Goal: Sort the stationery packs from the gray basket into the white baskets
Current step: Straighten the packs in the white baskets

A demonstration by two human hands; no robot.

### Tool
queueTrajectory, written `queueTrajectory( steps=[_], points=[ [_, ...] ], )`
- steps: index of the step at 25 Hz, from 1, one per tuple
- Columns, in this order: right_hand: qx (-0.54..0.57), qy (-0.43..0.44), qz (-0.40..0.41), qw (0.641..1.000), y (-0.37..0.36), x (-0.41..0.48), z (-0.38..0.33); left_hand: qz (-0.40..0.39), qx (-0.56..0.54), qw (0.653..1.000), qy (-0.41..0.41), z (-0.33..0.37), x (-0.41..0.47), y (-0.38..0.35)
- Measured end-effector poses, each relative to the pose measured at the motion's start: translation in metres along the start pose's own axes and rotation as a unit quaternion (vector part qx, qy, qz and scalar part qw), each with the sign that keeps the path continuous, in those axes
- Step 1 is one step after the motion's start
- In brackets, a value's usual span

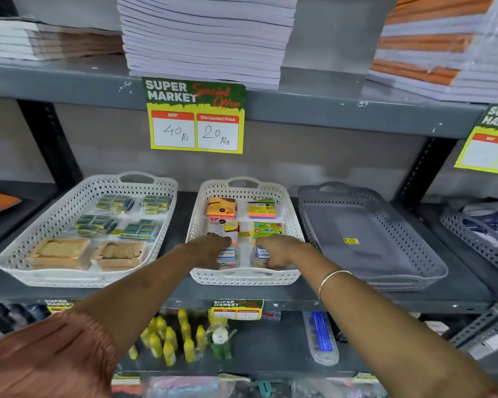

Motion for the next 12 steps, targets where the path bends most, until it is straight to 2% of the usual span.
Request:
queueTrajectory(
  steps=[3, 6, 9, 10, 12],
  points=[
    [0.004, -0.017, -0.018, 1.000, 0.000, 0.001, -0.001, -0.011, -0.017, 1.000, -0.001, -0.003, 0.000, 0.001],
    [0.102, -0.020, -0.041, 0.994, 0.009, 0.000, -0.001, 0.009, -0.084, 0.996, -0.008, -0.001, -0.004, 0.009],
    [0.214, -0.057, 0.065, 0.973, 0.029, 0.010, 0.016, 0.105, -0.132, 0.986, 0.014, -0.005, 0.000, 0.030],
    [0.205, -0.072, 0.098, 0.971, 0.032, 0.016, 0.026, 0.107, -0.142, 0.984, 0.030, -0.010, 0.003, 0.034],
    [0.145, -0.086, 0.097, 0.981, 0.031, 0.029, 0.046, 0.100, -0.112, 0.988, 0.047, -0.022, 0.012, 0.039]
  ],
)
Point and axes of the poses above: each hand's wrist, its own x-axis towards the middle knuckle, its own y-axis out of the back of the hand, z = x × y, the point moved 2 cm from there along x, towards the middle knuckle, and after that the axes turned 6 degrees about y, right-handed, at the moved point
